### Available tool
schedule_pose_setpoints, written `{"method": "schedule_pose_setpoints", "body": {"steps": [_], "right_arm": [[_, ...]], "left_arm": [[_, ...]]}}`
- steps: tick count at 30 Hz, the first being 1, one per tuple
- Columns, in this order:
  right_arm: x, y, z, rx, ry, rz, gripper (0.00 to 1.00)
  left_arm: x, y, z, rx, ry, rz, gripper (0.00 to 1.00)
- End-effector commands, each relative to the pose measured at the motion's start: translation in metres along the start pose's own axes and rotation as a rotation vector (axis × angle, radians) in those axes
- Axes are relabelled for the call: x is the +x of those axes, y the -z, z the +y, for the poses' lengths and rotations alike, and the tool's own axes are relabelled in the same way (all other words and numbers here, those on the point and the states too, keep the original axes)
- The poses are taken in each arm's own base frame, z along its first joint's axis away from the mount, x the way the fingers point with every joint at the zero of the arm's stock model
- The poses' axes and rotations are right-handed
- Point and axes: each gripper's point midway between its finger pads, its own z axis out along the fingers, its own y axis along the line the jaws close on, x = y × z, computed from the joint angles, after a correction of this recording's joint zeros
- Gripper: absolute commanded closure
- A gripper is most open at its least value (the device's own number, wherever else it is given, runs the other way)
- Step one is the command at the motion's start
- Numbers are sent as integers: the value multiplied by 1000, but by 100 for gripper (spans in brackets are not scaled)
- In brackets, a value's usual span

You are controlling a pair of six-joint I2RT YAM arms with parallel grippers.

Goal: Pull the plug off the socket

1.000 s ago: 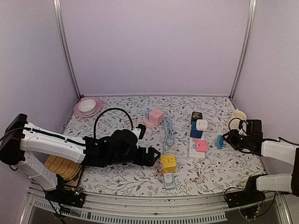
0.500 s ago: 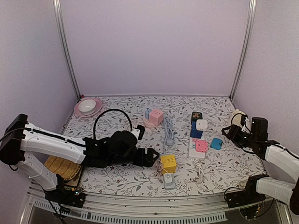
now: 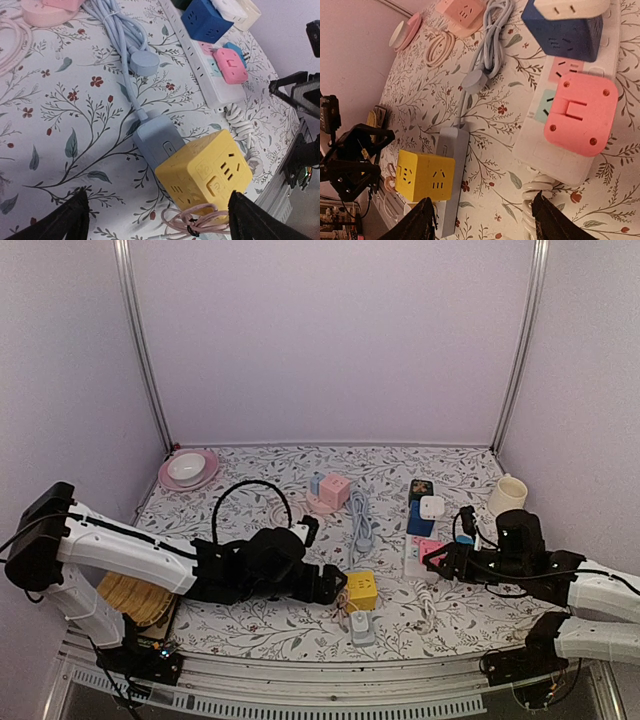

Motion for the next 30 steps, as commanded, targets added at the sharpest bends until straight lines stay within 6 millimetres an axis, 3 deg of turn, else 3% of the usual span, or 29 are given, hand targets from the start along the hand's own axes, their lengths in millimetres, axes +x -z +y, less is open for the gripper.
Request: {"method": "schedule_pose_setpoints", "body": {"steps": [1, 6, 11, 15, 23, 30], "right_arm": [[20, -13, 7, 85, 7, 28, 32], [40, -23, 32, 127, 94, 84, 31], [63, -24, 70, 129, 183, 120, 31], [92, -26, 94, 151, 253, 168, 32], [143, -43, 104, 305, 403, 253, 32], [146, -60, 99, 390, 420, 221, 31]], "left_arm": [[-2, 1, -15, 15, -6, -7, 3], [3, 2, -14, 1, -18, 4, 3], [-1, 7, -13, -17, -23, -7, 3], [-7, 8, -15, -21, -27, -17, 3], [-13, 10, -17, -17, -17, -31, 3], [-13, 11, -16, -22, -12, -34, 3]]}}
